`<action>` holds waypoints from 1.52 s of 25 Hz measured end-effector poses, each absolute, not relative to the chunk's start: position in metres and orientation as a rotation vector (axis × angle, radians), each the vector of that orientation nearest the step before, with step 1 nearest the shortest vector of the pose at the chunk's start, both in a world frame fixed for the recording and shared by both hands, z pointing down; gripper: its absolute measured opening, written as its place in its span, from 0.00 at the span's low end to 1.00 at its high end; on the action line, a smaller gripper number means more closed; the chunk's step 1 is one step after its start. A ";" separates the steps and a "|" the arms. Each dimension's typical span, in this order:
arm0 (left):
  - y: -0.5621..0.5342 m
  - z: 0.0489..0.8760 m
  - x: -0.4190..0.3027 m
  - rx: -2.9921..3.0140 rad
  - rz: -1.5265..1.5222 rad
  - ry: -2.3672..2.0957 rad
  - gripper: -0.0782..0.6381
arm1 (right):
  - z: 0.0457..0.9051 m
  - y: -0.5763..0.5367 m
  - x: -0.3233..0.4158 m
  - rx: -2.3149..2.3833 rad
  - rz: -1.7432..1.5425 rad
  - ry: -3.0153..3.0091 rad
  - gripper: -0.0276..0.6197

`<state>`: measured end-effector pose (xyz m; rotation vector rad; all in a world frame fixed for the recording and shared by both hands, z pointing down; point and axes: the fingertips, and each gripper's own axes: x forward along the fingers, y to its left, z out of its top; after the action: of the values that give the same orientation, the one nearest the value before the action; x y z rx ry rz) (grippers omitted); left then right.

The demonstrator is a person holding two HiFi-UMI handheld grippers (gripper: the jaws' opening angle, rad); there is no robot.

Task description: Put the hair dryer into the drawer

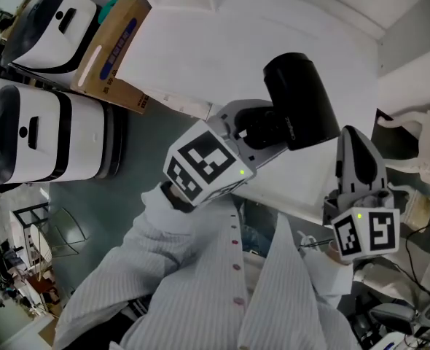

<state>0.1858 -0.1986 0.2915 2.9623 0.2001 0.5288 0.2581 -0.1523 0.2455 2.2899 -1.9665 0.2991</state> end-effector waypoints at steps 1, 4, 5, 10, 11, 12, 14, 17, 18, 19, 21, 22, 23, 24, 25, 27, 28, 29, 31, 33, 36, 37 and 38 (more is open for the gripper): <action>-0.197 0.298 0.188 2.961 0.556 0.219 0.41 | 0.250 -0.151 0.260 2.294 0.315 -1.958 0.06; -0.192 0.318 0.192 2.951 0.636 0.274 0.41 | 0.262 -0.147 0.266 2.308 0.360 -1.936 0.06; -0.189 0.325 0.193 2.947 0.666 0.291 0.41 | 0.266 -0.145 0.269 2.312 0.371 -1.928 0.06; -0.178 0.369 0.196 2.930 0.823 0.369 0.41 | 0.287 -0.138 0.281 2.328 0.431 -1.897 0.06; -0.177 0.378 0.197 2.922 0.851 0.385 0.41 | 0.292 -0.139 0.283 2.325 0.442 -1.895 0.06; -0.175 0.387 0.198 2.915 0.879 0.401 0.41 | 0.296 -0.140 0.285 2.319 0.452 -1.893 0.06; -0.171 0.404 0.199 2.905 0.938 0.433 0.41 | 0.304 -0.143 0.289 2.308 0.469 -1.892 0.06; -0.162 0.429 0.199 2.890 1.013 0.471 0.41 | 0.317 -0.142 0.292 2.300 0.499 -1.887 0.06; -0.159 0.437 0.197 2.882 1.036 0.481 0.41 | 0.322 -0.142 0.292 2.299 0.510 -1.886 0.06; -0.155 0.444 0.196 2.873 1.060 0.491 0.41 | 0.327 -0.142 0.292 2.299 0.522 -1.886 0.06; -0.145 0.459 0.196 2.860 1.100 0.515 0.41 | 0.337 -0.139 0.294 2.298 0.544 -1.888 0.06; -0.140 0.465 0.196 2.855 1.116 0.527 0.41 | 0.341 -0.138 0.294 2.298 0.554 -1.890 0.06; -0.136 0.472 0.196 2.849 1.132 0.540 0.41 | 0.345 -0.138 0.295 2.297 0.563 -1.890 0.06; -0.134 0.479 0.195 2.842 1.149 0.554 0.41 | 0.348 -0.138 0.295 2.296 0.572 -1.891 0.06; -0.131 0.486 0.194 2.835 1.166 0.569 0.41 | 0.351 -0.139 0.294 2.294 0.581 -1.891 0.06; -0.128 0.501 0.190 2.824 1.211 0.601 0.41 | 0.358 -0.140 0.294 2.290 0.599 -1.888 0.06; -0.126 0.509 0.189 2.822 1.238 0.617 0.41 | 0.361 -0.140 0.294 2.290 0.608 -1.885 0.06; -0.124 0.518 0.187 2.822 1.267 0.634 0.41 | 0.365 -0.139 0.294 2.292 0.617 -1.883 0.06; -0.121 0.534 0.184 2.822 1.322 0.664 0.41 | 0.372 -0.138 0.294 2.294 0.638 -1.876 0.06; -0.118 0.548 0.182 2.815 1.362 0.682 0.41 | 0.379 -0.139 0.295 2.294 0.658 -1.869 0.06; -0.114 0.570 0.182 2.799 1.406 0.708 0.41 | 0.388 -0.139 0.295 2.295 0.681 -1.861 0.06; -0.112 0.578 0.181 2.797 1.428 0.721 0.41 | 0.391 -0.139 0.294 2.296 0.689 -1.857 0.06; -0.111 0.586 0.179 2.796 1.453 0.734 0.41 | 0.394 -0.138 0.294 2.297 0.699 -1.852 0.06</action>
<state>0.1792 -0.1108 0.5855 2.7961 0.7335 1.4534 0.2939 -0.1383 0.3935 2.2971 -1.8520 0.6993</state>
